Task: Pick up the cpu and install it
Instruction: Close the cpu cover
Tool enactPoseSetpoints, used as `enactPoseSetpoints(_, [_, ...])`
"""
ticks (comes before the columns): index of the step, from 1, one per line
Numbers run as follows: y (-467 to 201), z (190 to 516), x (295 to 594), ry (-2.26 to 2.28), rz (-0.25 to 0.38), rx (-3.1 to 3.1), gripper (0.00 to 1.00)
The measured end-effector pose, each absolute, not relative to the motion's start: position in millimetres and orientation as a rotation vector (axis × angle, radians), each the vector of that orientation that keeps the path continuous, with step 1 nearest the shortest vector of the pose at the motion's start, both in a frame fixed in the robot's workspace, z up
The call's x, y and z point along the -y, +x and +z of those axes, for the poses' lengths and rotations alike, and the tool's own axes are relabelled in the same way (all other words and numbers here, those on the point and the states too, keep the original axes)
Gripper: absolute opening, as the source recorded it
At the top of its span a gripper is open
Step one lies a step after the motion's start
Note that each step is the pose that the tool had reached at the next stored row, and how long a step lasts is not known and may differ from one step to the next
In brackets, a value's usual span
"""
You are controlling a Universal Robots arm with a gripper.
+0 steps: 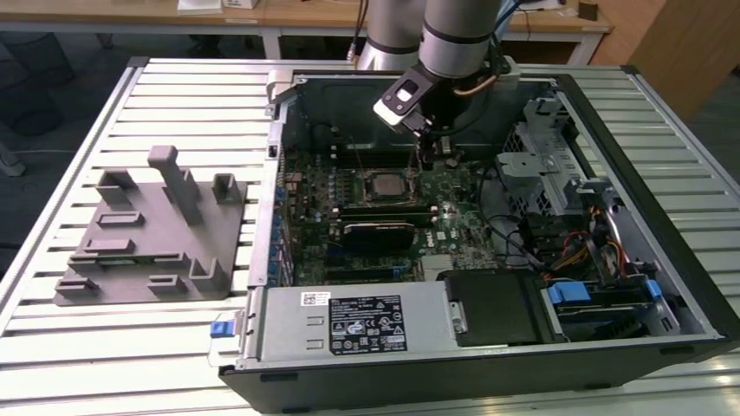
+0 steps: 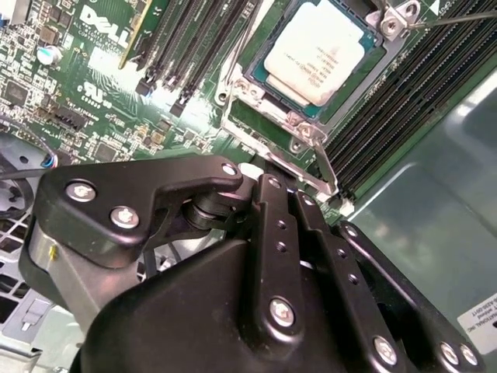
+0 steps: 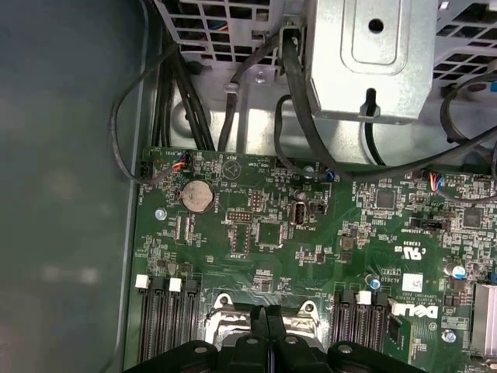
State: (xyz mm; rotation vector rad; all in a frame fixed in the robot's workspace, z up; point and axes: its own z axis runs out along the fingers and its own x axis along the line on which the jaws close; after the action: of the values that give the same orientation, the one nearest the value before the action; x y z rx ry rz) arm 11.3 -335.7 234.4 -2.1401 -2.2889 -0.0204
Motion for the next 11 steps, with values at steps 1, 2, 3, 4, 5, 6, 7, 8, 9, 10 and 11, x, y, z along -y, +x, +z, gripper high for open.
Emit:
enactPoseSetpoints(1, [11.0, 233.9, 335.6, -2.14, -0.02, 2.289, 0.11])
enactPoseSetpoints(2, [10.7, 233.4, 335.6, -2.14, -0.02, 2.289, 0.11])
enactPoseSetpoints(3, [10.3, 233.0, 335.5, -2.14, -0.02, 2.289, 0.11])
enactPoseSetpoints(4, [9.9, 232.5, 335.4, -2.14, -0.02, 2.289, 0.11])
enactPoseSetpoints(5, [9.6, 232.0, 335.3, -2.14, -0.02, 2.289, 0.11])
enactPoseSetpoints(6, [9.1, 231.5, 335.3, -2.14, -0.02, 2.289, 0.11])
enactPoseSetpoints(7, [8.7, 231.1, 335.2, -2.14, -0.02, 2.289, 0.11])
enactPoseSetpoints(8, [8.3, 230.6, 335.1, -2.14, -0.02, 2.289, 0.11])
enactPoseSetpoints(9, [7.9, 230.2, 335.0, -2.14, -0.02, 2.289, 0.11])
enactPoseSetpoints(10, [7.5, 229.8, 334.9, -2.14, -0.02, 2.289, 0.11])
enactPoseSetpoints(11, [7.1, 229.4, 334.8, -2.14, -0.02, 2.289, 0.11])
